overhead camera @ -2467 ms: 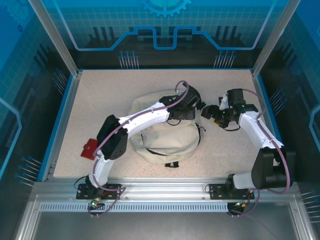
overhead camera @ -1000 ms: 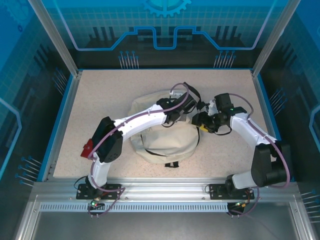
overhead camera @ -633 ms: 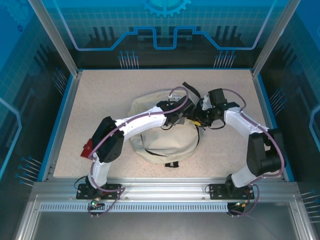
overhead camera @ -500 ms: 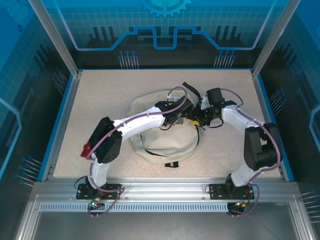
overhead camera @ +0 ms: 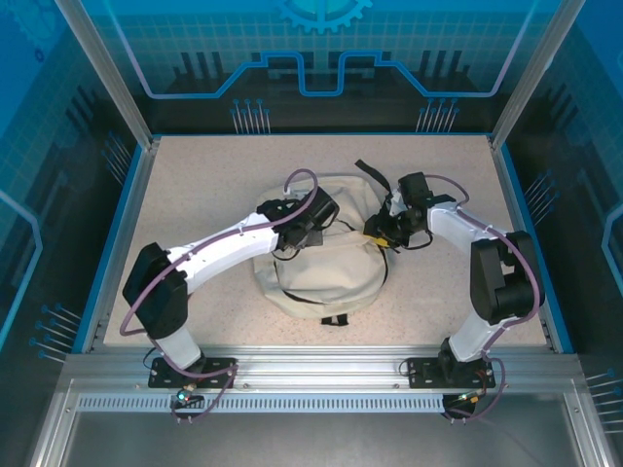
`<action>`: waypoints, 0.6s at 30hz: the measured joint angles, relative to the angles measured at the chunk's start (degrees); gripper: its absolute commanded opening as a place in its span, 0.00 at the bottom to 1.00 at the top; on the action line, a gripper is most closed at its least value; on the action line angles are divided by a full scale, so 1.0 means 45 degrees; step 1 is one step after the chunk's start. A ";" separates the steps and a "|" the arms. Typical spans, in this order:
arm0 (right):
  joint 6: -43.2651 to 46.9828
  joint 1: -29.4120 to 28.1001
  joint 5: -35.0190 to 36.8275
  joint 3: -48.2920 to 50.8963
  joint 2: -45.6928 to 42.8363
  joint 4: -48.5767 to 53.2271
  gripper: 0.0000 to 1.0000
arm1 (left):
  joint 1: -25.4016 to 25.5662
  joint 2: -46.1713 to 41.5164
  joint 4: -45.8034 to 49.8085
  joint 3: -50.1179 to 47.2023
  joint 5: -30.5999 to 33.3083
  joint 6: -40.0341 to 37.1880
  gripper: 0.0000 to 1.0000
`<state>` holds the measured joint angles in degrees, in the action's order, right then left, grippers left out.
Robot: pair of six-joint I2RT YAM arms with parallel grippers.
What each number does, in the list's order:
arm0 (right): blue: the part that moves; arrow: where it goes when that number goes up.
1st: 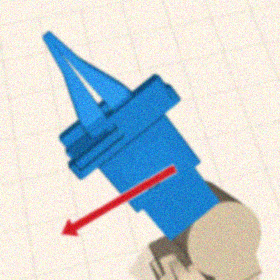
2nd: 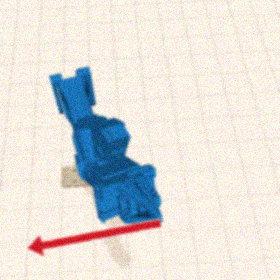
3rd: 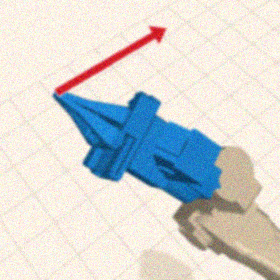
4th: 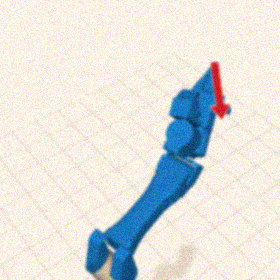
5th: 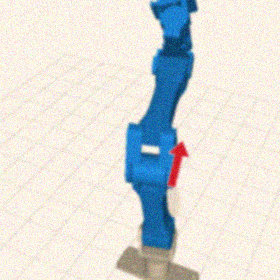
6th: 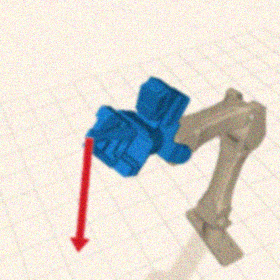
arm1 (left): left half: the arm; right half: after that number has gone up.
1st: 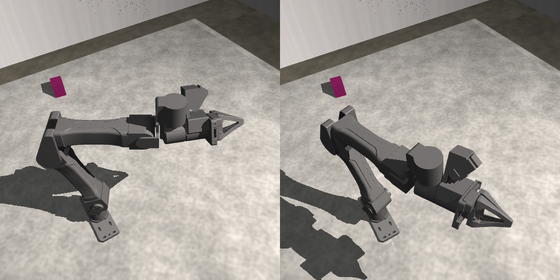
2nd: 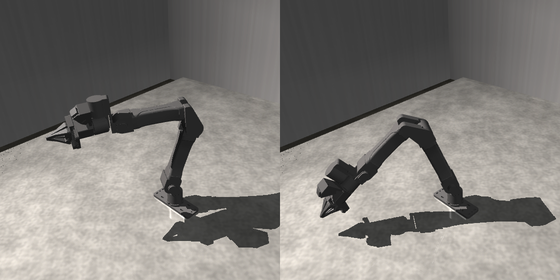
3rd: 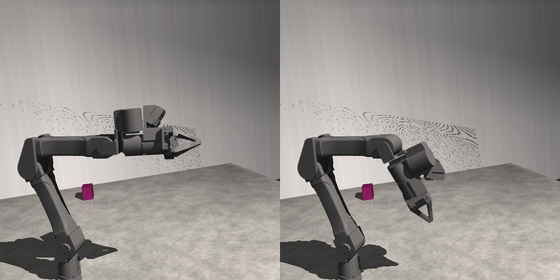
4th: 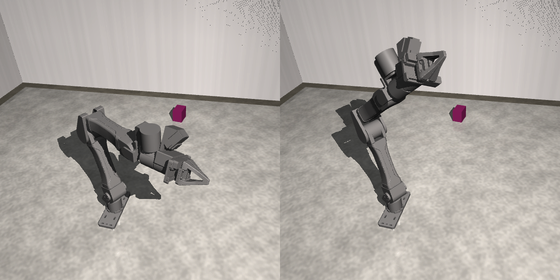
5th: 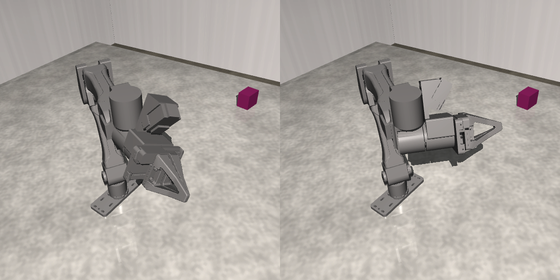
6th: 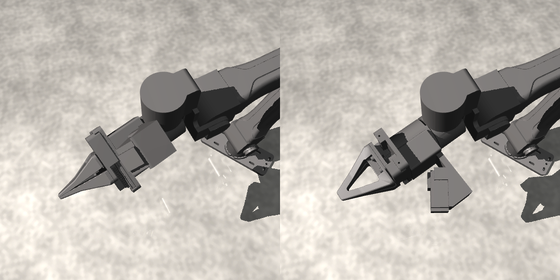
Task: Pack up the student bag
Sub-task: Unzip the student bag at the center of the table.
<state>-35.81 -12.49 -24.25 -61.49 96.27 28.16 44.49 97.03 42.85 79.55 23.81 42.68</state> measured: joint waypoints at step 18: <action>0.0631 -0.0568 -0.1292 0.0884 -0.0141 -0.0690 0.24 | -0.0024 0.2433 -0.1948 0.1962 -0.3016 0.0996 0.55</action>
<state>-32.97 -15.05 -30.06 -57.52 95.64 25.06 44.38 107.98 34.09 88.38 10.24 47.16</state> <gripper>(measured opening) 0.239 0.555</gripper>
